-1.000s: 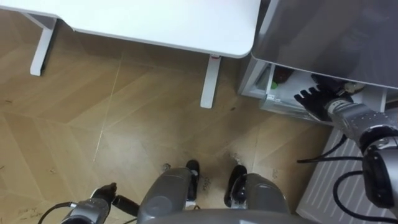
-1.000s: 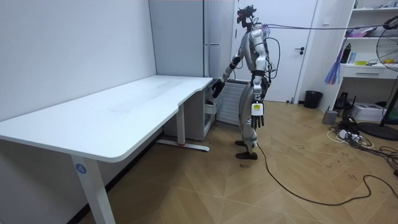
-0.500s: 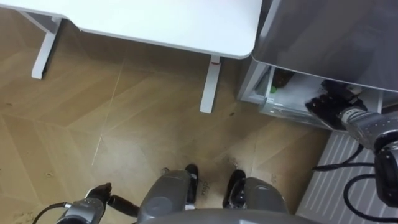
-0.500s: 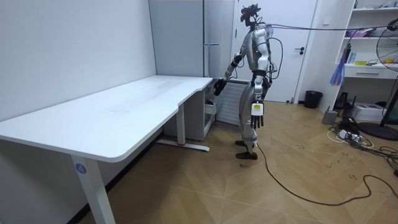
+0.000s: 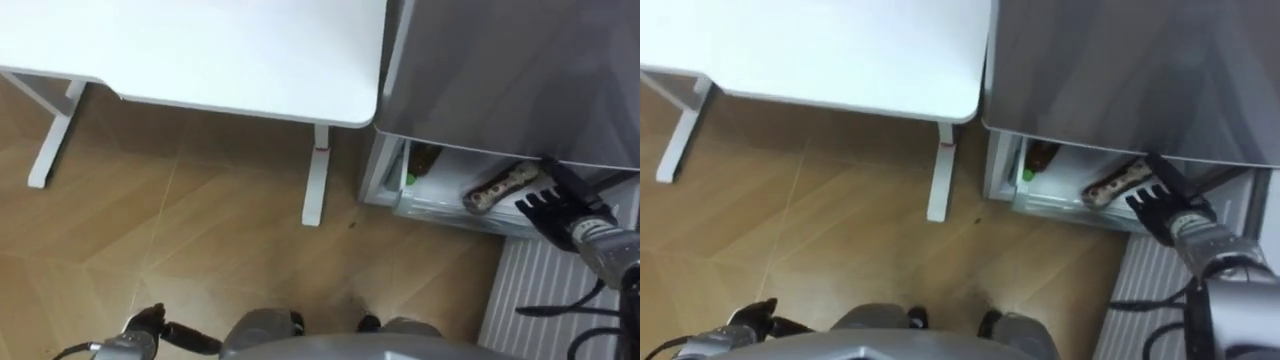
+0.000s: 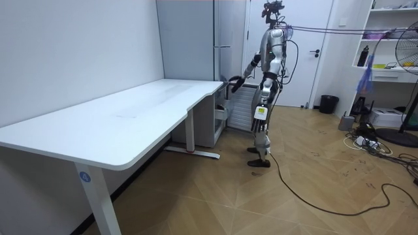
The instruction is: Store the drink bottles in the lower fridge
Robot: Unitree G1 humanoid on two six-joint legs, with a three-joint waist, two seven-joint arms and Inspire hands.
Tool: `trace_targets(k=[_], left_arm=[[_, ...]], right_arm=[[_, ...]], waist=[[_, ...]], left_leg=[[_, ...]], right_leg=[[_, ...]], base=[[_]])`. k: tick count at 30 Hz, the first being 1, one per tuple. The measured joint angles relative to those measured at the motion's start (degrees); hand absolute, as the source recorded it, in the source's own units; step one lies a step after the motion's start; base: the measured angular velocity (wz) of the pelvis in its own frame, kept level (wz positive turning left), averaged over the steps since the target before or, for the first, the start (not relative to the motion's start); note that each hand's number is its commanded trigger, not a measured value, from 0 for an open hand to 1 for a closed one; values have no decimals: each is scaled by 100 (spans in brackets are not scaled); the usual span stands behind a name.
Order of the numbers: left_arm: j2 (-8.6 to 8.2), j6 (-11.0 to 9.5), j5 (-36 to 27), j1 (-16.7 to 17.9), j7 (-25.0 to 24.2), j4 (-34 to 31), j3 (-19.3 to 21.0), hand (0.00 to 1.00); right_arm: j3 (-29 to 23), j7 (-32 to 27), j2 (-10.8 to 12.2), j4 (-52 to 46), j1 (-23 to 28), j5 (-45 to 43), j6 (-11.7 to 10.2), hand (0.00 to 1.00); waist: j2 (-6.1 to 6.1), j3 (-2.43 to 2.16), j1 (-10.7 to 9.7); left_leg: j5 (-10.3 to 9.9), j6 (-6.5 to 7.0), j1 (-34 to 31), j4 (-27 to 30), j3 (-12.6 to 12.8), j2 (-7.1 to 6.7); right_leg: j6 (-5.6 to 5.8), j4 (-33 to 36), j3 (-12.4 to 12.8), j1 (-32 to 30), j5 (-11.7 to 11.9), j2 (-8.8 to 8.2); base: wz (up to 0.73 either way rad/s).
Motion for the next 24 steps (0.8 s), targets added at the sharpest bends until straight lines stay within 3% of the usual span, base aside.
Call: trace_targets(k=[6,11,13,19,24], left_arm=[[-2,-18,-3,330,117,-256,178,0],[-14,-19,6,425,207,-314,422,0],[-34,-23,144,532,256,-330,635,0],[-114,-27,384,665,516,-326,627,0],[-245,-183,332,641,705,-331,632,0]], right_arm=[[-248,-1,76,-288,376,120,-88,0],[-337,-23,227,-434,811,261,-96,0],[-477,-80,400,-440,1100,501,-203,0],[-499,-62,917,-602,1615,575,-260,0],[-495,-54,1143,-663,1923,594,-289,0]], waist=[[-116,-5,-291],[-173,38,-292],[-168,47,-263],[-120,66,-317],[-64,72,-353]], left_leg=[[16,-22,320,-205,16,17],[15,-22,466,-304,71,16],[15,-22,681,-487,131,14],[13,-23,865,-617,221,11],[-3,-33,918,-680,239,19]], right_leg=[[9,-300,3,325,55,62],[35,-520,21,519,84,89],[52,-628,80,649,76,107],[70,-695,157,814,81,123],[75,-707,187,824,78,137]], base=[[-2],[-2],[-9],[-8],[-3]])
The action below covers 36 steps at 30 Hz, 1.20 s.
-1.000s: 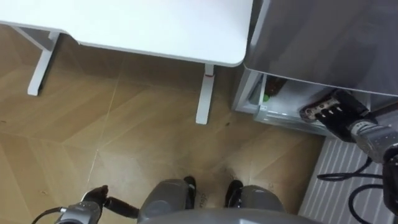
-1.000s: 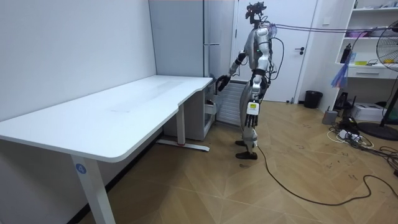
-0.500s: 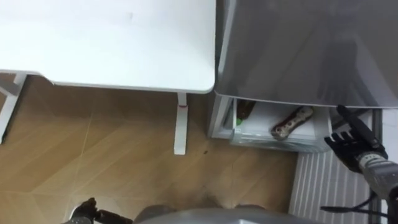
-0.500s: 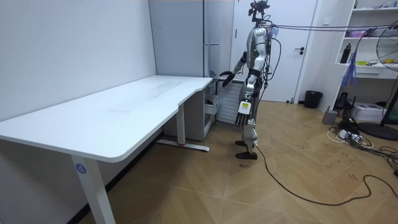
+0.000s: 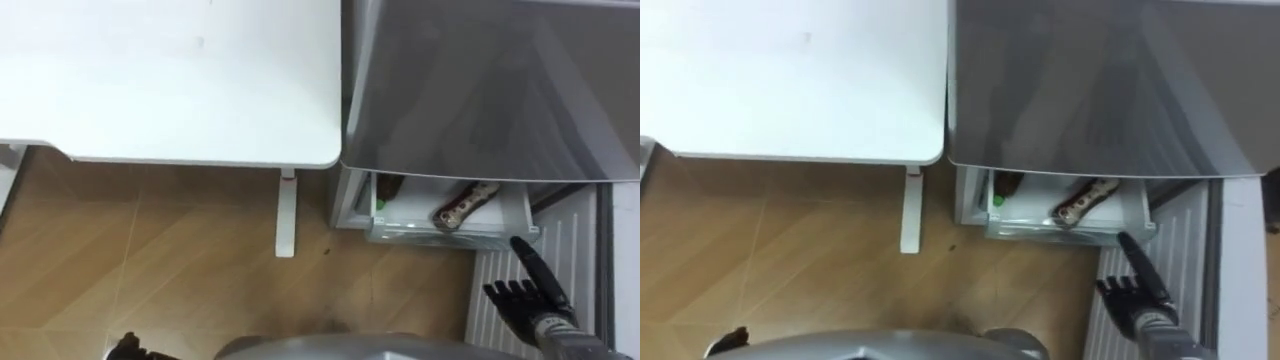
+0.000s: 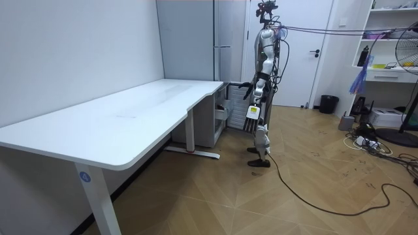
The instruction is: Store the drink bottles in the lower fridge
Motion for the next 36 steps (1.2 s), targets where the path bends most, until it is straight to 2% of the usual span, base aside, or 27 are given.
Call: trace_targets(k=[6,10,12,16,25,28,36], left_arm=[[-77,-81,-6,-30,46,-4,9,0],[-206,-104,-194,-52,139,4,7,0],[-234,-105,-237,-46,138,21,8,0],[-270,-102,-234,-106,96,18,15,0],[-495,-107,-205,-176,-5,114,15,0],[-503,-106,-189,-192,-35,139,32,0],[-499,-108,-170,-233,-115,214,59,0]], right_arm=[[7,2,193,-171,353,25,-232,0],[76,2,368,-111,357,20,-237,0],[99,1,509,86,326,22,-207,0],[98,22,669,351,339,112,-181,0],[97,119,837,549,500,253,-165,0],[93,120,854,549,503,253,-166,0],[90,119,859,548,430,251,-163,0]], waist=[[39,12,15],[48,-14,30],[33,-48,22],[45,-45,8],[187,-24,-13],[214,-4,-31],[214,-4,-77]], left_leg=[[-4,-2,158,-132,68,12],[-4,-2,231,-181,159,19],[-4,-2,273,-180,158,19],[-4,-1,294,-187,157,15],[-12,1,303,-186,166,18],[-12,1,364,-188,164,14],[-11,4,384,-173,163,2]], right_leg=[[5,5,111,39,-5,32],[5,9,144,51,-5,39],[5,7,140,74,-4,37],[7,0,131,156,-5,32],[7,0,139,143,-5,34],[13,-6,136,160,-10,30],[20,8,123,181,-17,9]], base=[[-9],[-11],[0],[0],[0],[0],[0]])
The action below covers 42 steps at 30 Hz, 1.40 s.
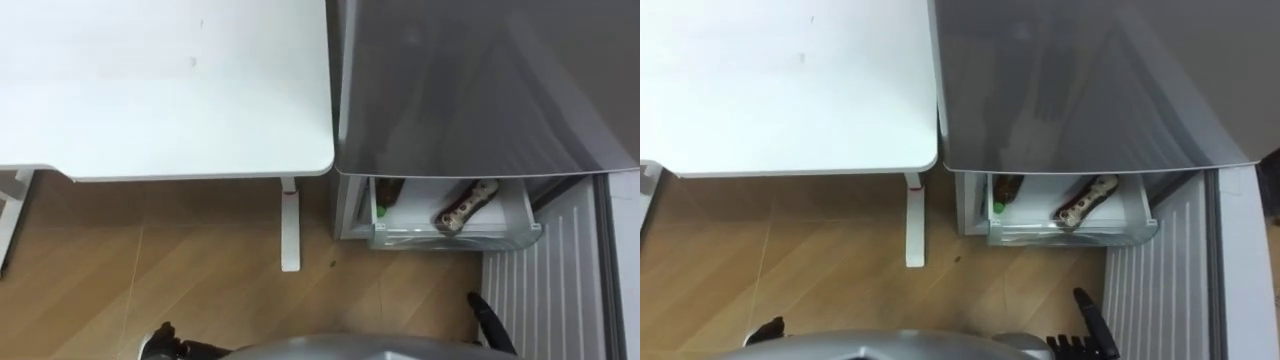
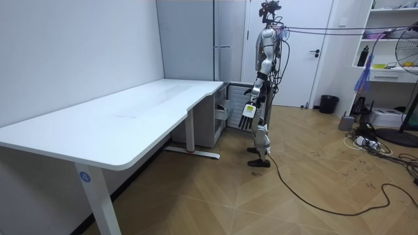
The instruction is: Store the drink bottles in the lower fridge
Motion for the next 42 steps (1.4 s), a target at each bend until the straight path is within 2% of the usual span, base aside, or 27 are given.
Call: trace_targets(k=[7,11,12,15,17,20,23,25,26,27,28,30,32,35,37,40,42], left_arm=[[39,0,6,26,-48,28,55,0],[214,2,7,87,-53,29,56,0],[264,1,13,134,-24,40,67,0],[348,11,10,212,31,144,184,0],[359,17,11,278,44,161,177,0],[359,78,12,175,33,394,20,0],[236,110,107,-162,5,522,-71,0],[147,100,121,-704,-17,659,-164,0],[147,79,105,-780,-22,707,-227,0],[168,19,77,-1037,-23,777,-339,0],[197,-27,49,-1268,-24,865,-425,0],[235,-118,-19,-1427,-25,936,-469,0],[277,-131,-48,-1450,-16,939,-488,0],[364,-125,-31,-1367,28,937,-571,0],[445,-124,-12,-1324,35,929,-635,0],[492,-125,-44,-1241,35,932,-745,0],[509,-135,-62,-1220,33,927,-902,0]], right_arm=[[-50,-2,3,-59,-27,1,1,0],[-41,-10,-4,-62,-48,27,3,0],[-38,-21,-6,-62,-48,48,1,0],[-37,-92,-8,-77,-107,64,-2,0],[8,-117,-19,-112,-195,168,-12,0],[161,-164,-32,-115,-521,206,-83,0],[230,-192,-50,-66,-1198,254,-205,0],[231,-163,-77,9,-1789,277,-285,0],[236,-161,-89,11,-1910,286,-293,0],[245,-150,-95,11,-2136,288,-291,0],[248,-132,-101,14,-2283,287,-278,0],[275,-113,-123,13,-2390,315,-271,0],[280,-114,-194,45,-2409,408,-269,0],[228,-118,-454,99,-2469,410,-284,0],[222,-120,-740,99,-2568,397,-333,0],[222,-120,-1025,94,-2729,390,-516,0],[233,-123,-1181,77,-2927,411,-525,0]], waist=[[-10,4,-11],[-8,-1,13],[-29,10,44],[-20,5,149],[0,-9,164],[28,-3,297],[85,52,349],[198,139,421],[219,154,457],[227,186,469],[200,203,490],[179,205,608],[183,207,613],[204,204,643],[198,203,713],[217,197,781],[212,200,799]], left_leg=[[-3,3,-4,45,38,5],[-34,-15,7,62,45,34],[-65,-30,0,98,48,57],[-175,-69,-25,250,52,105],[-281,-86,-138,465,56,137],[-420,-120,-530,984,74,235],[-475,-109,-1158,1516,1,284],[-535,-101,-1778,1905,-37,290],[-538,-97,-1935,1966,-56,277],[-543,-82,-2263,2131,-139,219],[-536,-70,-2535,2280,-147,163],[-546,-54,-2869,2529,-142,119],[-587,-24,-3162,2806,-175,96],[-709,6,-3716,3236,-222,100],[-766,20,-4201,3567,-230,85],[-809,53,-4622,3896,-244,79],[-843,90,-4866,4078,-225,71]], right_leg=[[2,33,21,-34,-25,-10],[-25,106,25,-51,-54,12],[-35,123,25,-50,-69,24],[-77,182,44,-61,-111,67],[-97,399,76,-186,-219,71],[-145,693,106,-480,-274,100],[-170,1056,90,-1047,-264,87],[-238,1452,64,-1677,-322,39],[-250,1567,35,-1845,-346,-12],[-257,1854,13,-2185,-404,-94],[-257,2134,77,-2541,-464,-156],[-256,2480,150,-2906,-555,-213],[-253,2767,152,-3179,-633,-265],[-243,3173,146,-3688,-730,-308],[-245,3491,157,-4159,-741,-321],[-232,3763,150,-4542,-730,-362],[-232,3957,163,-4794,-762,-426]], base=[[-2],[-3],[-11],[-8],[-4],[-12],[-5],[2],[13],[17],[13],[3],[11],[3],[2],[4],[0]])
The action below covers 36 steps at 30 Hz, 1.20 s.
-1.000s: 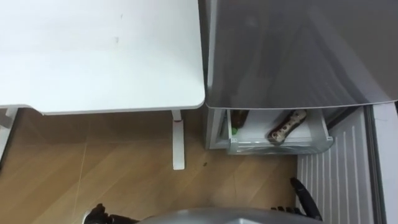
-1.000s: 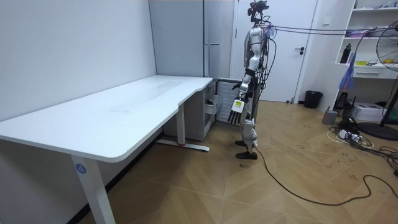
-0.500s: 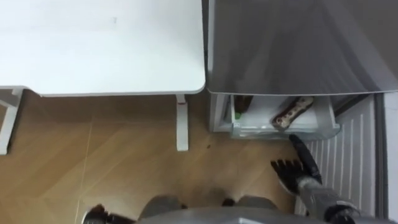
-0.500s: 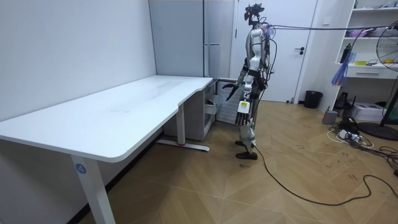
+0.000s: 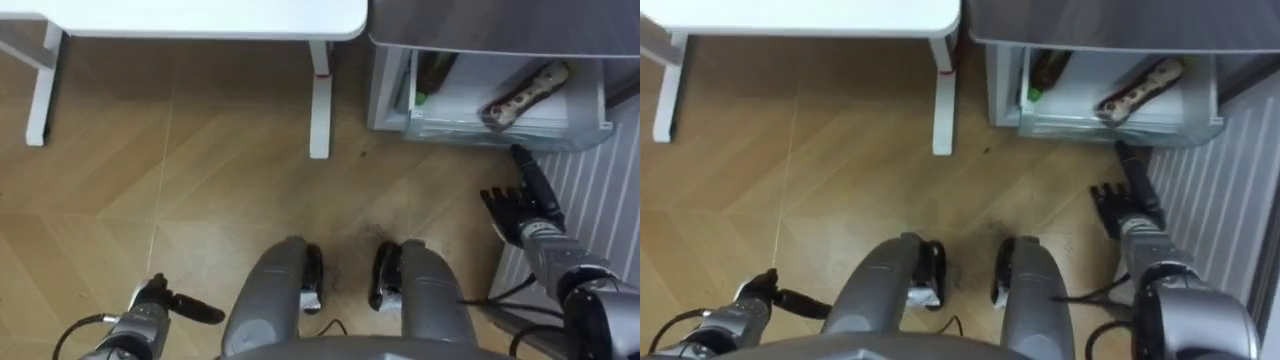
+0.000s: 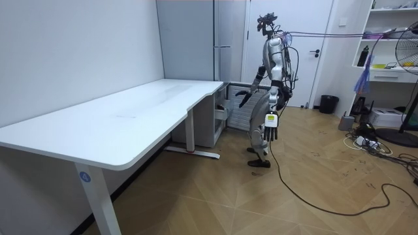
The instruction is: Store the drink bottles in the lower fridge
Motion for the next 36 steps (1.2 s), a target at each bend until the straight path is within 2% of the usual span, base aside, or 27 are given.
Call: trace_targets(k=[1,4,7,9,12,16,18,23,25,32,34,36], left_arm=[[6,-11,-12,-52,-12,-4,-70,0],[66,-142,-217,-173,-20,-19,-272,0],[173,-219,-383,-139,-19,-62,-417,0],[206,-218,-462,-117,-20,-112,-422,0],[236,-220,-461,-91,-21,-111,-532,0],[249,-221,-460,6,-21,-129,-532,0],[251,-224,-473,11,-21,-131,-630,0],[303,-225,-759,212,-42,-489,-743,0],[367,-282,-777,325,-61,-761,-731,0],[446,-354,-1005,669,-56,-1102,-745,0],[457,-356,-1011,766,-57,-1184,-743,0],[458,-370,-1012,793,-65,-1191,-741,0]], right_arm=[[17,-2,-142,-5,-157,10,-10,0],[151,1,-425,-44,-520,51,-91,0],[191,20,-463,-216,-692,75,-116,0],[193,23,-513,-227,-752,64,-116,0],[183,21,-628,-225,-868,75,-113,0],[185,-19,-706,-225,-875,83,-105,0],[201,-91,-812,-232,-887,106,-107,0],[230,-287,-965,-347,-993,184,-118,0],[231,-397,-1050,-381,-1008,203,-116,0],[339,-854,-1168,-519,-1124,368,-127,0],[359,-969,-1187,-622,-1126,434,-192,0],[421,-1003,-1190,-728,-1125,474,-272,0]], waist=[[-9,3,57],[-25,13,174],[-51,18,206],[-64,13,214],[-123,9,196],[-139,4,153],[-141,3,161],[-149,2,159],[-148,3,167],[-157,7,193],[-163,11,192],[-165,12,194]], left_leg=[[-24,23,-204,143,31,-8],[-63,59,-666,488,73,-18],[-137,62,-1092,842,35,2],[-183,72,-1381,1082,-2,-10],[-265,100,-1799,1455,-27,-94],[-440,155,-2210,1978,-38,-93],[-495,228,-2437,2215,-6,-96],[-571,370,-2698,2463,233,-112],[-593,411,-2773,2536,282,-159],[-597,426,-2868,2607,316,-223],[-597,425,-2869,2609,310,-269],[-596,424,-2868,2618,305,-283]], right_leg=[[-4,176,12,-229,-52,-58],[1,536,66,-703,-99,-83],[-24,851,44,-1091,-165,-103],[-49,1079,-12,-1343,-234,-203],[-45,1507,3,-1765,-363,-287],[-24,1975,21,-2142,-508,-379],[9,2224,86,-2390,-542,-432],[76,2548,249,-2770,-569,-639],[112,2648,298,-2873,-588,-711],[151,2744,322,-2995,-592,-810],[161,2781,312,-2999,-603,-886],[178,2805,327,-3001,-626,-886]], base=[[0],[1],[4],[15],[15],[2],[0],[-6],[0],[0],[9],[6]])
